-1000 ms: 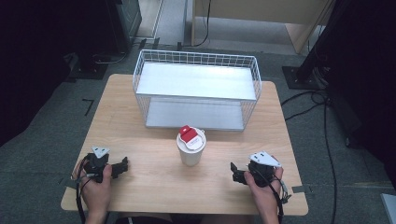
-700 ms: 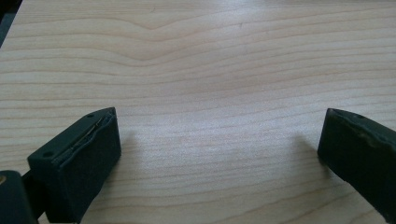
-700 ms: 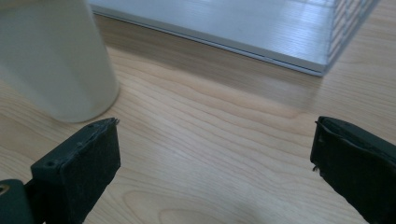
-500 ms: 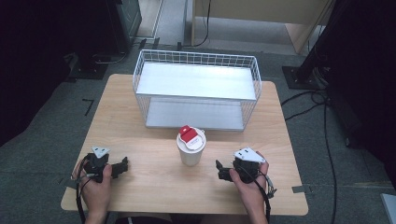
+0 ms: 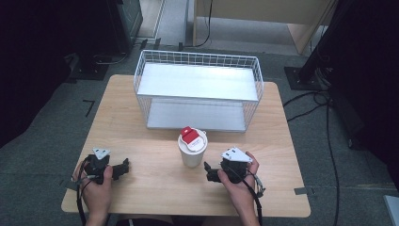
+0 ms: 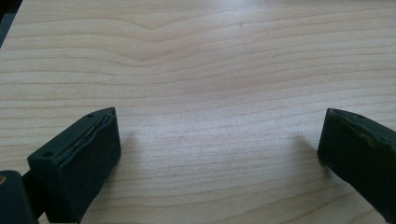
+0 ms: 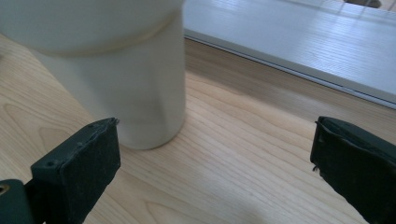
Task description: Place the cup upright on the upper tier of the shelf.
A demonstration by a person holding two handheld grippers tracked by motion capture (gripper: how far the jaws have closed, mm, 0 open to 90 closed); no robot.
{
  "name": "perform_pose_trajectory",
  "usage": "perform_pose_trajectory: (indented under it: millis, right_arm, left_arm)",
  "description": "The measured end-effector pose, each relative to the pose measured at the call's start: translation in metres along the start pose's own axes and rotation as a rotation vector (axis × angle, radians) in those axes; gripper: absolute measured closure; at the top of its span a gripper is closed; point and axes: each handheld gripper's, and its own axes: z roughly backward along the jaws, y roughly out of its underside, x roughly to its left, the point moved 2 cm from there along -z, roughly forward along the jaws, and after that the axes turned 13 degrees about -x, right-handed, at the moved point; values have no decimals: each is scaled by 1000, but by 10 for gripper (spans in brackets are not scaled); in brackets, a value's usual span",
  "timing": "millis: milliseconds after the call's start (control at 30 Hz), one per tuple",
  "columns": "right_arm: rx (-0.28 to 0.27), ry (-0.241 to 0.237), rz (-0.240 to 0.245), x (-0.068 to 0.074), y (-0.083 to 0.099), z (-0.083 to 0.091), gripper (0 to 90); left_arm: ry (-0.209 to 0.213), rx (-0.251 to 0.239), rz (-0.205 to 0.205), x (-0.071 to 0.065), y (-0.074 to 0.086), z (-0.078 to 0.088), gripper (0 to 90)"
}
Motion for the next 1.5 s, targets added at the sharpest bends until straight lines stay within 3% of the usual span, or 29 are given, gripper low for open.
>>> perform_pose_trajectory:
  millis: [333,967,1267,1400,1500]
  right_arm:
    - [-11,-32,8,17,-5,-10,24]
    - [-55,-92,-24,40,-11,-27,97]
    - [-61,-60,-32,51,-14,-37,140]
    - [-59,-76,-87,48,-15,-40,123]
    - [-52,-61,-69,50,-13,-45,116]
  left_arm:
    - [0,0,0,0,0,0,0]
    - [0,0,0,0,0,0,0]
    - [0,0,1,0,0,0,0]
    - [0,0,0,0,0,0,0]
    - [0,1,0,0,0,0,0]
